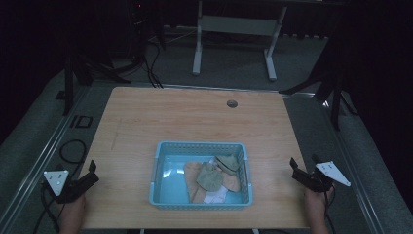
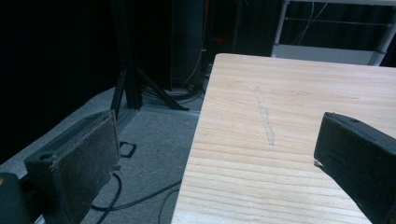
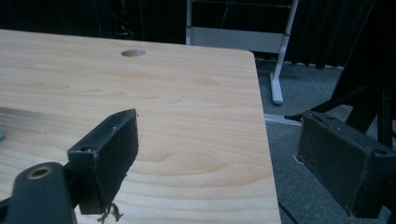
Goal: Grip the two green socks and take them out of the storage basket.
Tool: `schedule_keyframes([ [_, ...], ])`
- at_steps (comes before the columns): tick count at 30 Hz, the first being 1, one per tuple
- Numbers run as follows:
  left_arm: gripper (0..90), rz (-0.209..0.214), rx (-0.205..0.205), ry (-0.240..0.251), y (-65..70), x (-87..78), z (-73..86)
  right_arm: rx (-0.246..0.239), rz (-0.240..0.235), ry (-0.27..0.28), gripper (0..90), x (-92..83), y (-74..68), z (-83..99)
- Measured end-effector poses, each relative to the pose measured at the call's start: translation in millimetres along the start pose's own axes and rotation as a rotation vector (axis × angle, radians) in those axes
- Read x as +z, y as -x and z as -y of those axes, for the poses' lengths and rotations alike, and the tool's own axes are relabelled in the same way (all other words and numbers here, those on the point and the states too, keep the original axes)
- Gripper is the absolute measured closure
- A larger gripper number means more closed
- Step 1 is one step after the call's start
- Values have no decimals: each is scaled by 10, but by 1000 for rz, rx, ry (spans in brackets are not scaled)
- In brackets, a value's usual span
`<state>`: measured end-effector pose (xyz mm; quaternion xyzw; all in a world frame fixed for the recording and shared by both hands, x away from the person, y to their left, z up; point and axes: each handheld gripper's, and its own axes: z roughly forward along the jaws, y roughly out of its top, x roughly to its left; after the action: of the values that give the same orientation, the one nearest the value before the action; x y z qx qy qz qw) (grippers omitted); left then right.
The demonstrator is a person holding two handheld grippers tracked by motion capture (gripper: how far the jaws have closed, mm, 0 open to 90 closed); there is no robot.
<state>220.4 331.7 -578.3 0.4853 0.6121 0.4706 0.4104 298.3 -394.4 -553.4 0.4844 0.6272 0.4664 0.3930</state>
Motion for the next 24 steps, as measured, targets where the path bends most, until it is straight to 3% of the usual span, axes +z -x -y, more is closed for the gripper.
schedule_keyframes([
  [2,4,-1,4,-6,-2,2,-1,-2,19,-5,126,-10,8,-20],
  [10,4,4,21,-19,17,11,-4,-11,7,6,120,-68,49,-171],
  [11,4,3,19,-20,13,11,-3,7,-23,22,120,-103,77,-237],
  [16,4,6,16,-19,8,10,-3,-2,-56,-2,119,-136,104,-308],
  [20,4,6,14,-21,7,12,-2,-33,-209,-79,122,-144,141,-336],
  [22,4,11,14,-21,7,12,-2,-50,-228,-87,129,-161,142,-340],
  [23,4,11,16,-22,7,14,-2,-68,-277,-121,132,-175,156,-353],
  [24,4,14,16,-22,6,15,-2,-82,-290,-136,134,-180,161,-357],
])
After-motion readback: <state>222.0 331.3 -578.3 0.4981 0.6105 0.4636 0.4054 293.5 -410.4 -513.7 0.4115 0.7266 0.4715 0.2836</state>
